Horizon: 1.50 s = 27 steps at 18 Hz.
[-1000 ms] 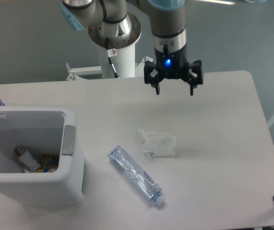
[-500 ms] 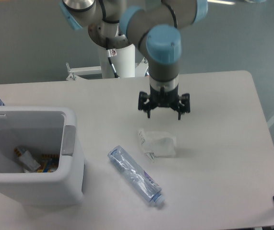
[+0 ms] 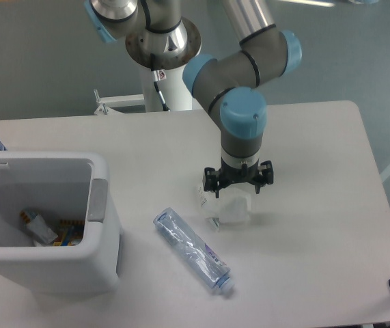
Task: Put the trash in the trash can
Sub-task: 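Lower the gripper onto the plastic bag and close on it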
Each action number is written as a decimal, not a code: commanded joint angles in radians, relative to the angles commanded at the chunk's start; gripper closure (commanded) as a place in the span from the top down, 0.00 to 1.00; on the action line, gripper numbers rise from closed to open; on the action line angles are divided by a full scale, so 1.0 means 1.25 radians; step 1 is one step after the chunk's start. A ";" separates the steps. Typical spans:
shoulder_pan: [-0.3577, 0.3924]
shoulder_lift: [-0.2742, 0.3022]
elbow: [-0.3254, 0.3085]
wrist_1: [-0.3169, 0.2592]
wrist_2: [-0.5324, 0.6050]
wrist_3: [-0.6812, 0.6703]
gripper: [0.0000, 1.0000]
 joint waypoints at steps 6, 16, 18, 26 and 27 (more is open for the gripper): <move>-0.011 -0.029 -0.006 0.043 0.004 -0.036 0.98; -0.011 -0.020 -0.001 0.037 0.013 -0.039 0.00; -0.011 -0.017 0.000 0.034 0.013 -0.038 0.00; 0.022 0.060 0.026 0.028 -0.044 -0.023 0.00; 0.035 0.082 0.040 0.027 -0.104 -0.023 0.00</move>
